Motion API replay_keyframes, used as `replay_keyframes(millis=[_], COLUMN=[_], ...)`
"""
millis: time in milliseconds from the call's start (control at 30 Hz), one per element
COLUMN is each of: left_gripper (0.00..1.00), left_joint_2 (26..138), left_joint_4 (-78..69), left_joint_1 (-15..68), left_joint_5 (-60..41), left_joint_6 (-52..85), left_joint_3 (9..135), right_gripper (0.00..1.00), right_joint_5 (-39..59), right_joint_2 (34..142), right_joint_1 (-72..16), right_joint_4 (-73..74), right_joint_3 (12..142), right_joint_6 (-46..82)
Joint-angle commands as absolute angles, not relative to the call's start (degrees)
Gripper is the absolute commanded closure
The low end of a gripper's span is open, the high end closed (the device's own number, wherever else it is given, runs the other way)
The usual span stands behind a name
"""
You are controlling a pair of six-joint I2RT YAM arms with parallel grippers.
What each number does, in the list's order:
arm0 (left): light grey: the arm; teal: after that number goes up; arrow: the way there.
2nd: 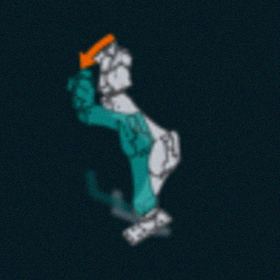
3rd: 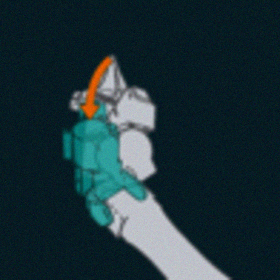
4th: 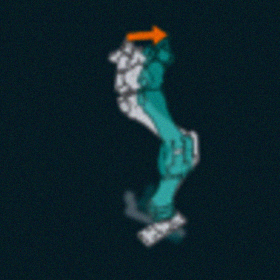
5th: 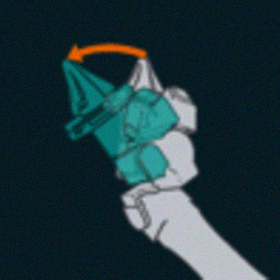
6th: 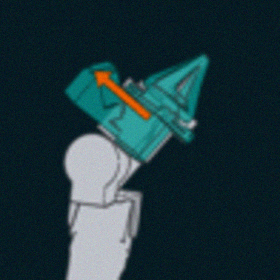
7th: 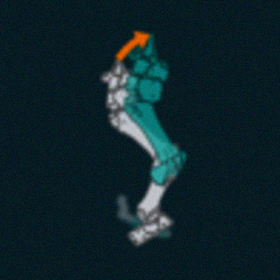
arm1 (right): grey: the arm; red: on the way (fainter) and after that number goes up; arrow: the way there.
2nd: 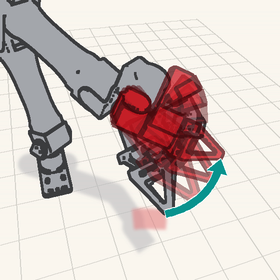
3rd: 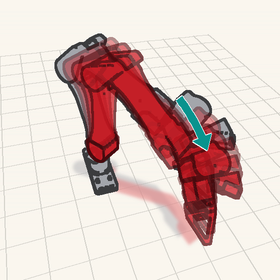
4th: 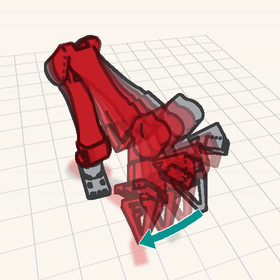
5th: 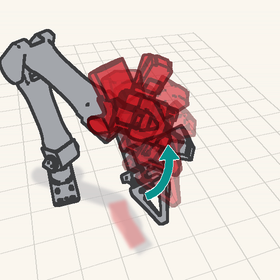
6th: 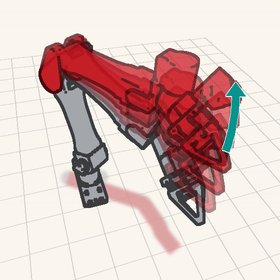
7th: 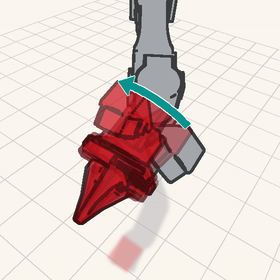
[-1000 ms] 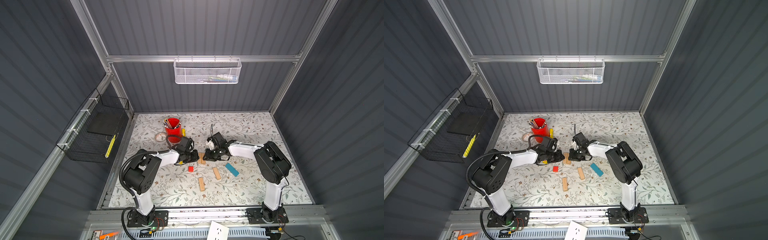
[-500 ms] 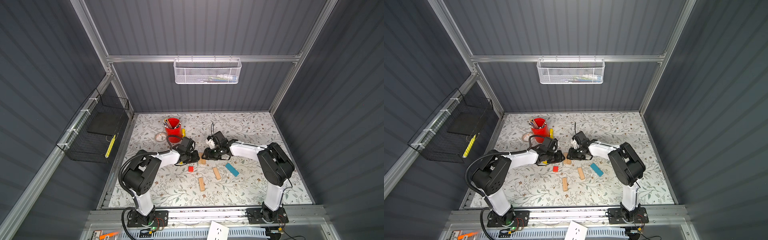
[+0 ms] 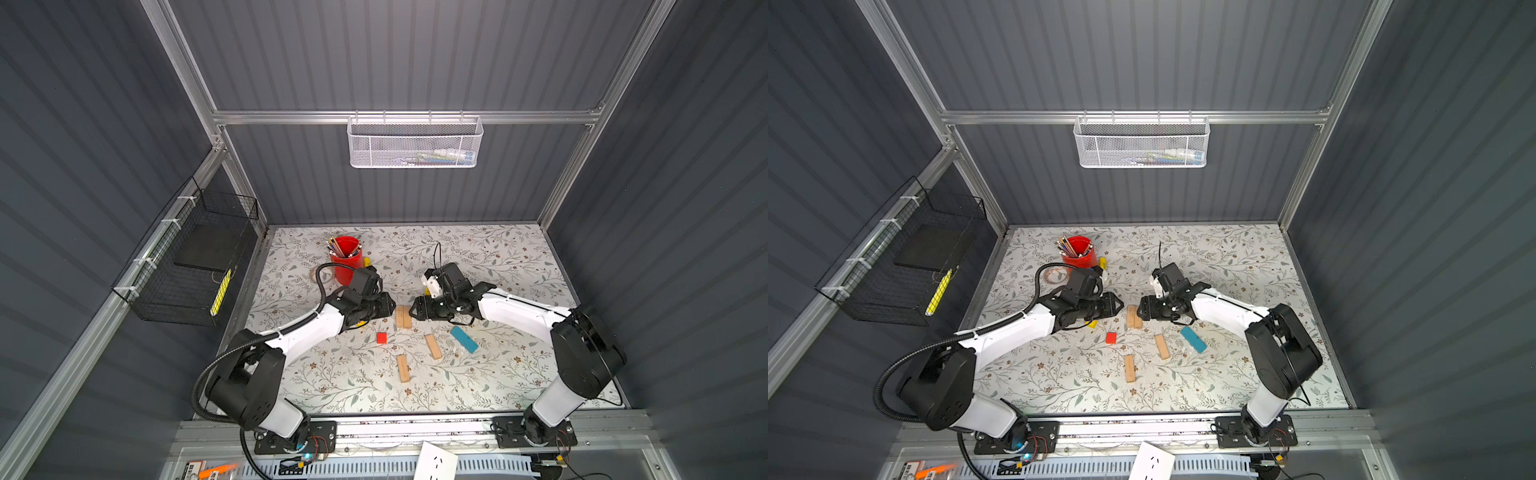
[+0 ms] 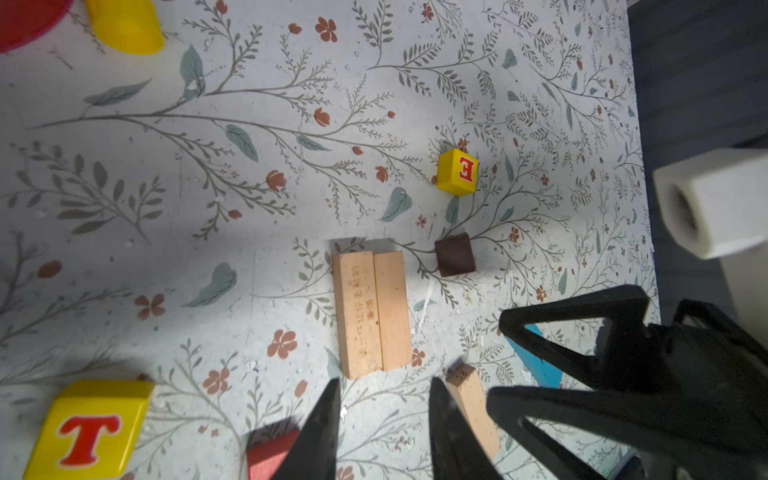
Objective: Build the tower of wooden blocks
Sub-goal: 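Release both upright blocks and lift both grippers away, then grasp the wooden block marked 14 with the left gripper while the right withdraws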
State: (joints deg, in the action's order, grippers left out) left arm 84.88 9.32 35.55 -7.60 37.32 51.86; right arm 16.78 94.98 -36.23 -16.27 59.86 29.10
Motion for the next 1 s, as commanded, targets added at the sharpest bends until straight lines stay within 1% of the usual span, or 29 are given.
replay_keyframes(millis=[0, 133, 233, 300, 433, 567, 667, 767, 900, 967], left_gripper=[0.63, 0.60, 0.56, 0.55, 0.52, 0.50, 0.49, 0.48, 0.46, 0.44], left_joint_2=[79.90, 74.44, 71.16, 69.64, 69.34, 71.76, 75.84, 79.30, 82.78, 84.53], left_joint_4=[14.07, 18.18, 21.84, 23.75, 28.19, 31.33, 35.24, 38.50, 39.49, 38.99], left_joint_1=[37.07, 39.72, 42.02, 44.47, 50.39, 57.77, 62.42, 66.67, 68.78, 68.91], left_joint_5=[-4.41, 0.03, 1.30, 2.54, 5.75, 9.81, 11.53, 13.43, 12.54, 11.66], left_joint_6=[39.80, 42.20, 45.42, 47.73, 52.82, 57.46, 60.44, 63.03, 65.13, 65.06], left_joint_3=[49.21, 47.11, 46.30, 46.01, 46.35, 48.09, 51.11, 53.77, 55.25, 55.65], right_gripper=[0.33, 0.32, 0.28, 0.22, 0.15, 0.01, 0.01, 0.01, 0.01, 0.01], right_joint_5=[15.98, 12.60, 9.87, 7.90, 5.22, 4.29, 2.90, 3.73, 2.81, 2.87], right_joint_2=[93.54, 88.10, 83.08, 79.91, 73.34, 68.62, 66.67, 64.50, 64.48, 62.76], right_joint_1=[-37.87, -40.44, -41.87, -42.75, -43.07, -43.07, -43.07, -42.98, -42.76, -42.63], right_joint_4=[-17.19, -13.63, -13.71, -13.87, -14.06, -15.97, -19.03, -19.65, -21.61, -21.39], right_joint_3=[57.92, 53.66, 51.02, 48.78, 43.43, 39.82, 38.89, 37.31, 36.17, 35.72], right_joint_6=[30.27, 31.26, 31.77, 31.76, 33.19, 33.45, 34.01, 34.23, 35.42, 35.42])
